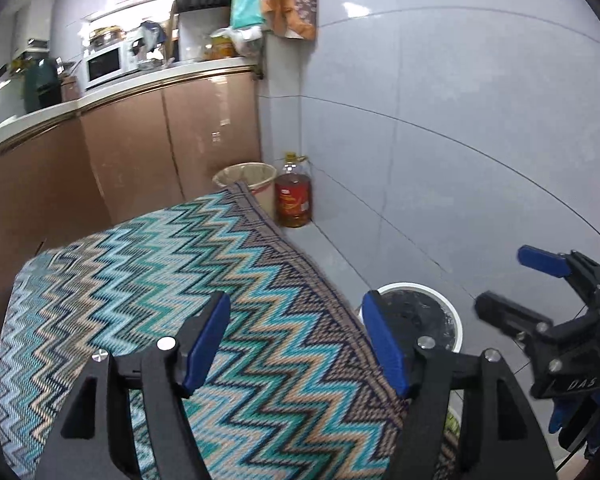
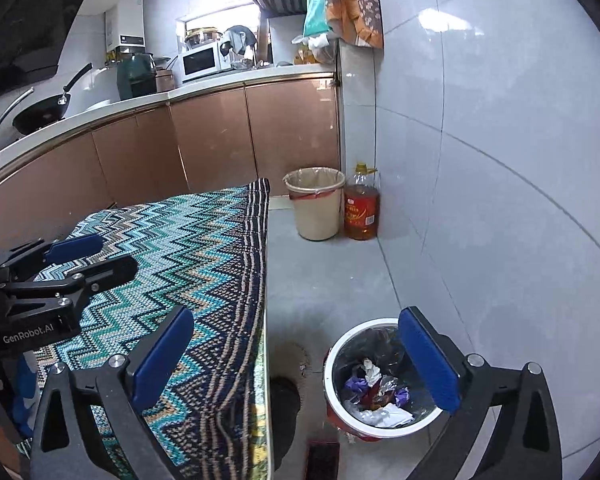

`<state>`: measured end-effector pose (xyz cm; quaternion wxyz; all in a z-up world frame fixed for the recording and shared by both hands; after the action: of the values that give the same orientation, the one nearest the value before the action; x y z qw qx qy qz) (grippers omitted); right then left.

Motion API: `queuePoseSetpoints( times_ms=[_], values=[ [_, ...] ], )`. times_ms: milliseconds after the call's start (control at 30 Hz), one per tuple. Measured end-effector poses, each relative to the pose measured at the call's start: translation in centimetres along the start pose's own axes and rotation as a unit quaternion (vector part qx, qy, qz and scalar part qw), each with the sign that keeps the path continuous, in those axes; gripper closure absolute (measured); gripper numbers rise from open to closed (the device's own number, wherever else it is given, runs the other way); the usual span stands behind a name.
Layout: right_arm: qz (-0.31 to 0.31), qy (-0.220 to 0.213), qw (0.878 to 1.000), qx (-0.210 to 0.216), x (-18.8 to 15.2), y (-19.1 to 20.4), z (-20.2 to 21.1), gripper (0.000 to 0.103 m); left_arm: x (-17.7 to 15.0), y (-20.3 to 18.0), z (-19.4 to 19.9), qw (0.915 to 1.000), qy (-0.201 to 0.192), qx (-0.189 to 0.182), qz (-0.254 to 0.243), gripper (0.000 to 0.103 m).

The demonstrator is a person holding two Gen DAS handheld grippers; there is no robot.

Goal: Collect trash

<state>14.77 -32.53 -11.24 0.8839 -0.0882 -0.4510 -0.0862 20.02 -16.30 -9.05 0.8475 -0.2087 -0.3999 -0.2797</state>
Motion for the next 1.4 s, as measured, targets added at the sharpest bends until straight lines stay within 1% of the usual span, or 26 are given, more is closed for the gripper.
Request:
queuePoseSetpoints(
  times_ms=[233,367,500,633,767,900,1000,1300,1400],
  values=[
    [0.019,-0.021,0.999,-0.022,-0.6,1.8,2.4,0.000,-2.0,3.0,3.3,0.9988,-0.014,0.033,0.032,0.034],
    [0.022,-0.034,0.999,-0.020,-0.6,2.5,3.7,0.000,-2.6,4.0,5.8,0.9963,-0.044,0.059,0.046,0.033],
    [0.020,-0.049,0.998,-0.016,-0.5,2.8,5.1,0.000,-2.8,4.0,8.4,0.9918,-0.084,0.084,0.048,0.033],
    [0.023,-0.065,0.998,-0.014,-0.5,3.1,6.8,0.000,-3.0,3.7,10.5,0.9882,-0.107,0.099,0.048,0.033],
    [0.028,-0.083,0.996,-0.011,-0.4,3.2,8.3,0.000,-3.0,3.3,12.0,0.9846,-0.123,0.116,0.046,0.033],
    [0.035,-0.097,0.995,-0.004,-0.1,3.5,9.6,0.000,-3.0,3.0,13.4,0.9817,-0.137,0.124,0.047,0.032],
    [0.038,-0.107,0.993,0.005,0.2,3.9,10.4,0.000,-2.9,3.2,14.3,0.9771,-0.147,0.145,0.052,0.030],
    [0.037,-0.126,0.991,0.027,0.1,3.7,12.2,0.000,-2.9,3.5,16.2,0.9656,-0.168,0.188,0.062,0.024],
    [0.037,-0.138,0.989,0.034,0.2,3.7,13.1,0.000,-2.9,3.2,16.9,0.9641,-0.174,0.192,0.058,0.024]
  ],
)
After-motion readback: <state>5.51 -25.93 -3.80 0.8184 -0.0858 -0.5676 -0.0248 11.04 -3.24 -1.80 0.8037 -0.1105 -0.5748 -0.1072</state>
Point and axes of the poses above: each gripper's, at about its wrist camera, not at the fingertips, and z roughly against the way its jaws point, y to its left, x to its top, the point moved 3 cm from there along -z, roughly the way its jaws point, and after that the axes turned 13 degrees about -x, right-handed, at the moved point
